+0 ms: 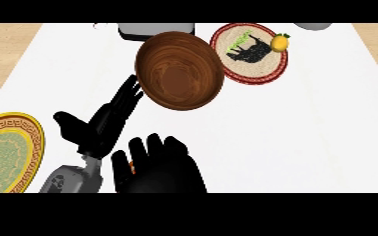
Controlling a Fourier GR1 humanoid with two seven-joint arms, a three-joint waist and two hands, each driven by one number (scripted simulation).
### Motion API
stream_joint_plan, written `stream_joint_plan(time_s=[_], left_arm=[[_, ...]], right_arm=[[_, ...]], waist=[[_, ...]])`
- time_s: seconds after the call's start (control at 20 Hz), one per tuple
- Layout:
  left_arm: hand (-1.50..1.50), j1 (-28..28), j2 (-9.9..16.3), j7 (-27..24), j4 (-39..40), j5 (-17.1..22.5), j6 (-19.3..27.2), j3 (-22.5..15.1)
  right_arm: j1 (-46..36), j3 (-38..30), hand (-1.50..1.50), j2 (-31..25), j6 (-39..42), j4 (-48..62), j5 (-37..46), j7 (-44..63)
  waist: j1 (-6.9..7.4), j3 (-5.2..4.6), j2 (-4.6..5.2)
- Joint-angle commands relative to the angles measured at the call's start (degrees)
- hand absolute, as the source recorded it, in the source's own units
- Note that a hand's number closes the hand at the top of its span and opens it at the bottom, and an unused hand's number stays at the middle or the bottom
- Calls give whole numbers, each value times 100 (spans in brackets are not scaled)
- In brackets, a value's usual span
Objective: Pick the squash from the placemat and place it in the bowl
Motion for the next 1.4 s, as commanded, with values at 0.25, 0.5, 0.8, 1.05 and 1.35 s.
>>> stream_joint_plan(time_s=[0.25, 0.5, 0.8, 1.05, 1.35], left_arm=[[0, 134, 115, -113, 58, 55, -327, 88], [0, 103, -193, -5, 45, -168, -24, -60], [0, 19, -277, -57, 25, -298, -4, -11], [0, 131, -199, -69, 24, -243, -207, 68], [0, -14, -204, 71, -103, -245, -258, 126]], right_arm=[[-1195, -1449, 150, 130, 456, 787, -388, 635], [-1177, -1905, 150, 131, -186, 1541, -210, -78], [-1173, -2605, 150, 134, -1037, 3162, 73, -1589], [-1376, -2912, 150, -1, -1623, 4686, 304, -2564], [-1937, -3186, 150, 80, -1843, 6413, 565, -2958]], waist=[[13, -2, 44], [11, 7, 64], [27, 8, 94], [89, 6, 116], [135, 5, 122]])
